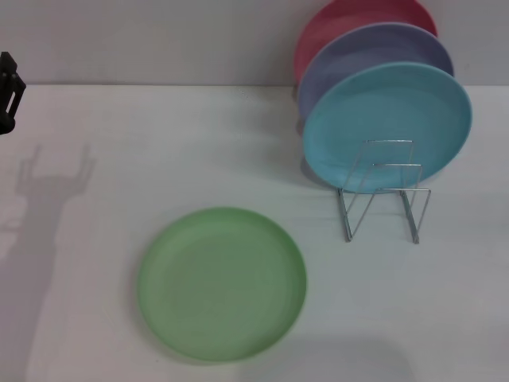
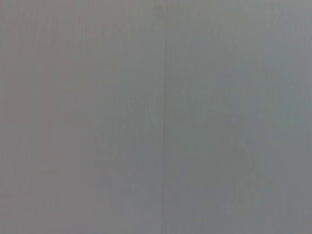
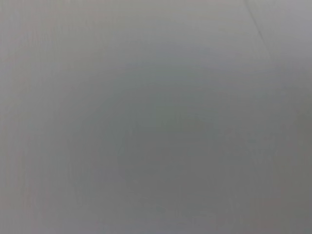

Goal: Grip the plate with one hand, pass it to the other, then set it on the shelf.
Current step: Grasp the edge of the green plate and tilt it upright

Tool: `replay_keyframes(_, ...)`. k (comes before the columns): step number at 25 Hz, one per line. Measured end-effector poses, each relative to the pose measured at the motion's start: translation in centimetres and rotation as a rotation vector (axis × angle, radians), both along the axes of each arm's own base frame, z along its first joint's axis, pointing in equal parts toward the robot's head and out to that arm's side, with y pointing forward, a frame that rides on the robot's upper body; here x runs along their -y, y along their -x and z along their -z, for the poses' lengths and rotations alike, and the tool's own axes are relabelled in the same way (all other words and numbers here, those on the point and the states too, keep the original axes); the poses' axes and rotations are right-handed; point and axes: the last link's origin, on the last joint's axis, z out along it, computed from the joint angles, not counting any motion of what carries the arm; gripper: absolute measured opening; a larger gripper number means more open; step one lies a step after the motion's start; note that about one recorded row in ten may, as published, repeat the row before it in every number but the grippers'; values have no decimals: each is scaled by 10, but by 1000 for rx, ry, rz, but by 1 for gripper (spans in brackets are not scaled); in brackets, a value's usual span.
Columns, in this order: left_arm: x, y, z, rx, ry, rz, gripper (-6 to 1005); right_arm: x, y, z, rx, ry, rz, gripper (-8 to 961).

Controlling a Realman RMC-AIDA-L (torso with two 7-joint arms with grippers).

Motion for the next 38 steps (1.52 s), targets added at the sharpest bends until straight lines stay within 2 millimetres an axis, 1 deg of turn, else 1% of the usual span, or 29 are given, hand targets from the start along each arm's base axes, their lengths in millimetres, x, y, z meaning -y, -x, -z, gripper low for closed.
replay_keyframes(9, -2, -1, 0, -2, 1, 3, 796, -6, 3, 2, -6, 2, -14, 829)
replay_keyframes(11, -5, -2, 0, -1, 15, -4, 796, -8, 4, 3, -10, 4, -19, 829)
replay_keyframes(13, -13, -5, -1, -1, 51, -24, 795, -9, 5, 3, -16, 3, -25, 830)
replay_keyframes(15, -29, -16, -6, -32, 134, -64, 795, -10, 6, 3, -24, 3, -34, 830)
replay_keyframes(17, -32, -19, -8, -46, 160, -78, 794, -10, 6, 3, -26, 3, -36, 830)
replay_keyframes(19, -40, -31, -14, -83, 222, -112, 793, -10, 6, 3, -30, 3, -40, 830)
replay_keyframes(20, -45, -43, -21, -116, 297, -167, 793, -10, 6, 2, -33, 2, -42, 830)
replay_keyframes(21, -45, -43, -21, -116, 297, -167, 793, -10, 6, 2, -33, 2, -42, 830)
replay_keyframes(23, -48, -56, -27, -143, 382, -237, 793, -11, 6, 2, -34, 2, -42, 830)
replay_keyframes(24, -48, -60, -28, -152, 420, -271, 793, -11, 6, 3, -35, 3, -41, 830)
replay_keyframes(25, -47, -68, -32, -161, 497, -342, 792, -12, 6, 3, -36, 5, -40, 830)
replay_keyframes(26, -47, -68, -32, -161, 497, -342, 792, -12, 6, 3, -36, 5, -40, 829)
replay_keyframes(27, -46, -72, -33, -164, 531, -370, 792, -12, 7, 3, -37, 5, -41, 829)
replay_keyframes(28, -44, -76, -32, -177, 617, -440, 792, -14, 8, 3, -38, 6, -45, 829)
replay_keyframes(29, -44, -76, -32, -177, 617, -440, 792, -14, 8, 3, -38, 6, -45, 829)
replay_keyframes(31, -37, -86, -26, -217, 756, -511, 791, -16, 9, 3, -39, 7, -48, 829)
replay_keyframes(32, -37, -86, -26, -217, 756, -511, 790, -16, 9, 3, -39, 7, -48, 829)
replay_keyframes(34, -32, -91, -20, -236, 834, -540, 789, -17, 8, 3, -40, 7, -47, 829)
replay_keyframes(35, -24, -97, -11, -257, 901, -548, 788, -17, 8, 3, -41, 8, -46, 829)
replay_keyframes(36, -24, -97, -11, -257, 901, -548, 788, -17, 8, 3, -41, 8, -46, 829)
replay_keyframes(38, -17, -102, -2, -274, 947, -542, 786, -17, 8, 3, -40, 9, -46, 829)
